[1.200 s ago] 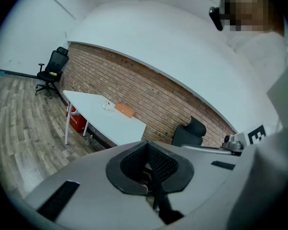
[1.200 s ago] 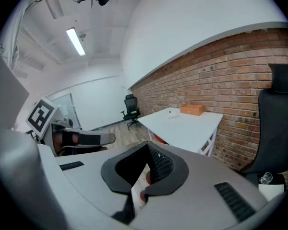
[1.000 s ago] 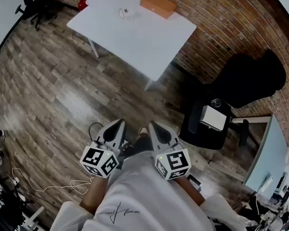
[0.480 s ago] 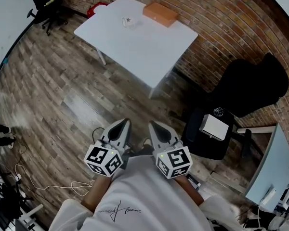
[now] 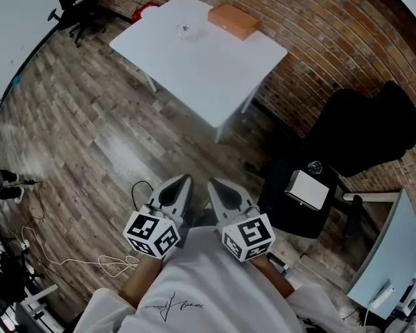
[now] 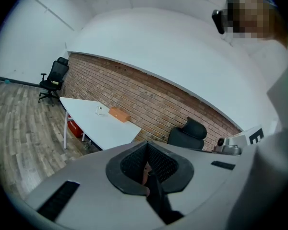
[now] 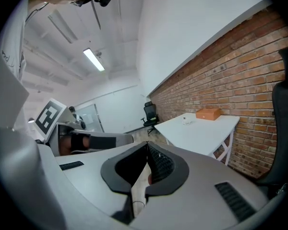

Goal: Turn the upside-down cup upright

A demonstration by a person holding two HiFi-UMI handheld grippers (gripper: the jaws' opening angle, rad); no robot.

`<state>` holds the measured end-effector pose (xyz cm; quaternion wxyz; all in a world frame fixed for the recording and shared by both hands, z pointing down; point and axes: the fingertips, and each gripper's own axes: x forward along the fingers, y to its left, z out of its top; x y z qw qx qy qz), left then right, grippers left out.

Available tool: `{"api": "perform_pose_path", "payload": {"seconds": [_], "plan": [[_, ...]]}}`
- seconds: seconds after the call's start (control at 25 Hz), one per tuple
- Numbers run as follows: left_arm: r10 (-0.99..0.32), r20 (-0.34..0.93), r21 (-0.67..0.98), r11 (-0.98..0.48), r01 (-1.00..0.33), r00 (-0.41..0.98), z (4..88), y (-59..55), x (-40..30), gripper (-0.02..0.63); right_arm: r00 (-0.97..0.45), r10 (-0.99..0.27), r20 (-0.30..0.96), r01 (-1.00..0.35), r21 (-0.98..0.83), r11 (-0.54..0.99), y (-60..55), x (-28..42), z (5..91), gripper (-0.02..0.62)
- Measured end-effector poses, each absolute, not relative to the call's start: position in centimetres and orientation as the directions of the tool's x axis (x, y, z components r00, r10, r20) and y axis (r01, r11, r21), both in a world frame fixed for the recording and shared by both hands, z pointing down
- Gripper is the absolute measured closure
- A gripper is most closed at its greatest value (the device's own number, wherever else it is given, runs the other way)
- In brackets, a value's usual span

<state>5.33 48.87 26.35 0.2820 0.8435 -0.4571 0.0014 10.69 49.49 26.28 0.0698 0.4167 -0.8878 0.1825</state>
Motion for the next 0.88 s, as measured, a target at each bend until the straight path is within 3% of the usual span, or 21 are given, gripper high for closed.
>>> {"api": "perform_pose_path", "payload": {"seconds": [0.88], "plan": [[-0.750,0.231,0.525,-0.440,-0.729,0.619,26.4,41.9,1.2,0.597,-0.658,-0.681,0.322,-0.753,-0.291,0.590,43.0,6.3,26.7,0.575]]}}
